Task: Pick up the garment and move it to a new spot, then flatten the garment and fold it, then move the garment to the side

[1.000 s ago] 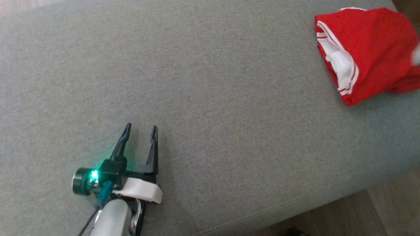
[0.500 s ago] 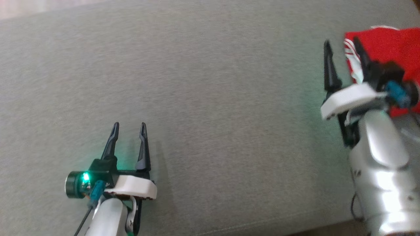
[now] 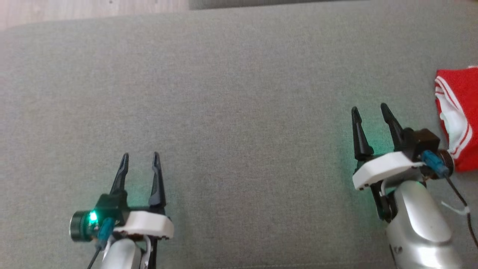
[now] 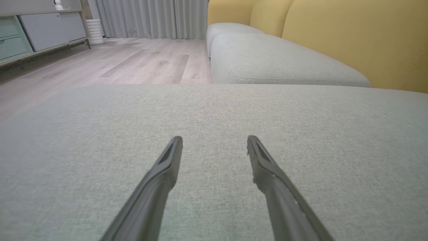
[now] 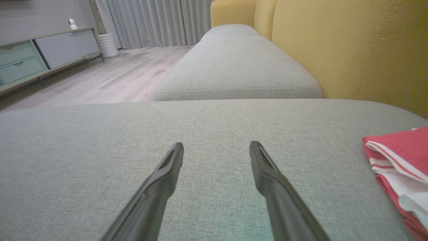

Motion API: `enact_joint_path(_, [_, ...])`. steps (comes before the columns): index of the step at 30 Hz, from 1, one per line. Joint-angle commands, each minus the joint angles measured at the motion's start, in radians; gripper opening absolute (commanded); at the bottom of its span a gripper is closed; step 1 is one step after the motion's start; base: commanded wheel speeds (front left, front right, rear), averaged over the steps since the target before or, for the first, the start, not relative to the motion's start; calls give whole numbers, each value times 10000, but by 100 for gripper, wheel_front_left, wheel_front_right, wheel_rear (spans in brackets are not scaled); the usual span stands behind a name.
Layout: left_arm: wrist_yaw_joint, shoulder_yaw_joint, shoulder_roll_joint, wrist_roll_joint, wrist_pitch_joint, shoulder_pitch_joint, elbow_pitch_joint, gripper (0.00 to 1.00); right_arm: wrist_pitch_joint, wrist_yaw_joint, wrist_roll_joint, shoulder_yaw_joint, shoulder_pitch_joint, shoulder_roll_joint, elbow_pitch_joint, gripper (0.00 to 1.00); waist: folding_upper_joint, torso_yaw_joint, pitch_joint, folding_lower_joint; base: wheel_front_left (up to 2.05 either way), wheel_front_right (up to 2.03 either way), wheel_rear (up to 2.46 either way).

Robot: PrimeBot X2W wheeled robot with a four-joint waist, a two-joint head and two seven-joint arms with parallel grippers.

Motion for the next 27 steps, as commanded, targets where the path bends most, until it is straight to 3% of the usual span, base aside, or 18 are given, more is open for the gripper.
enact_joint_path(1, [75, 401, 39, -23, -53, 47, -270, 100, -110, 35, 90, 220, 10, 33, -379, 100, -1, 92, -186, 1, 0, 0, 0])
enact_joint_path(17, [-333, 1068, 39, -612, -53, 774, -650, 100, -110, 35, 815, 582, 859, 35, -631, 100, -1, -72, -1226, 1, 0, 0, 0])
enact_joint_path(18, [-334, 742, -2, -549, 1, 999, -309, 0, 0, 0, 791, 320, 1003, 0, -284, 0, -1, -75, -1187, 1, 0, 0, 0])
enact_joint_path(27, [-413, 835, -4, -1108, 179, 1283, 253, 0, 223, 1, 1332, 209, 1481, 46, 161, 0, -1, -73, -1264, 3, 0, 0, 0])
